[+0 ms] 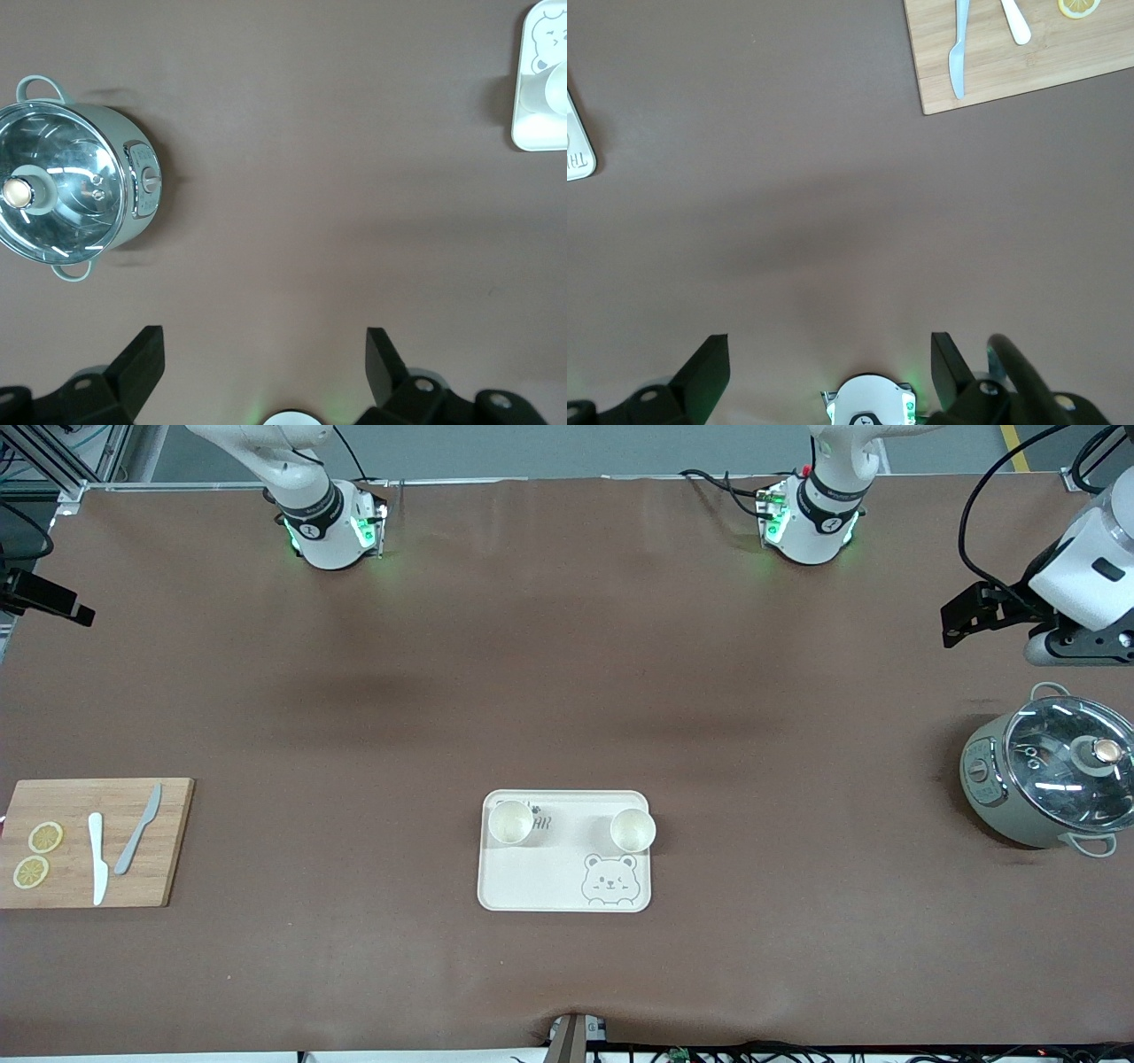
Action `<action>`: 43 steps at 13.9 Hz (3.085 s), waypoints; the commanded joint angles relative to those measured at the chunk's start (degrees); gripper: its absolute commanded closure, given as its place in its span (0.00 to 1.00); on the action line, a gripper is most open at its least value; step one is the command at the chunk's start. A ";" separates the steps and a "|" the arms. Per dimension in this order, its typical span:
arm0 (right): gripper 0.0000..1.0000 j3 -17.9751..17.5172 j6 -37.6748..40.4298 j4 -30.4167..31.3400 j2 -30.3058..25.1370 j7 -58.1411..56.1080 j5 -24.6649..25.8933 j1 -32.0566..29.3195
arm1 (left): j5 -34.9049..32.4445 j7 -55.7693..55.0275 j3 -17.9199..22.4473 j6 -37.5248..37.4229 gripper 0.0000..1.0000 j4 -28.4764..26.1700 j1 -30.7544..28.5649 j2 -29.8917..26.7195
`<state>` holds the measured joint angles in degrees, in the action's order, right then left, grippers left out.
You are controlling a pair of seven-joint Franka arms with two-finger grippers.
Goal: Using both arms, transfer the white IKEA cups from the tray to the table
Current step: 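Move the left gripper from rest toward the white tray, then lower the left gripper around the white cup on the tray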
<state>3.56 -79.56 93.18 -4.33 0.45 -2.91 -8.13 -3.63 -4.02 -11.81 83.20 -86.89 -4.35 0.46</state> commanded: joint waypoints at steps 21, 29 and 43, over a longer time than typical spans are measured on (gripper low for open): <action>0.00 -0.83 0.10 0.95 -0.94 -0.71 0.36 -1.37 | -2.96 -30.68 -0.94 31.39 0.00 0.76 17.44 28.44; 0.00 -0.83 0.02 0.95 -0.94 -0.71 0.36 -1.37 | -2.96 -41.77 -0.85 46.69 0.23 1.20 22.89 37.94; 0.00 -0.83 0.10 0.95 -0.94 -0.71 0.36 -1.89 | -3.31 -45.02 -0.32 53.30 1.00 4.80 25.62 45.16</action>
<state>3.61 -79.56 93.47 -4.33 0.45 -2.91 -8.59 -5.51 -48.39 -12.59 136.27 -83.38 20.73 45.40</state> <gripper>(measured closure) 0.000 0.969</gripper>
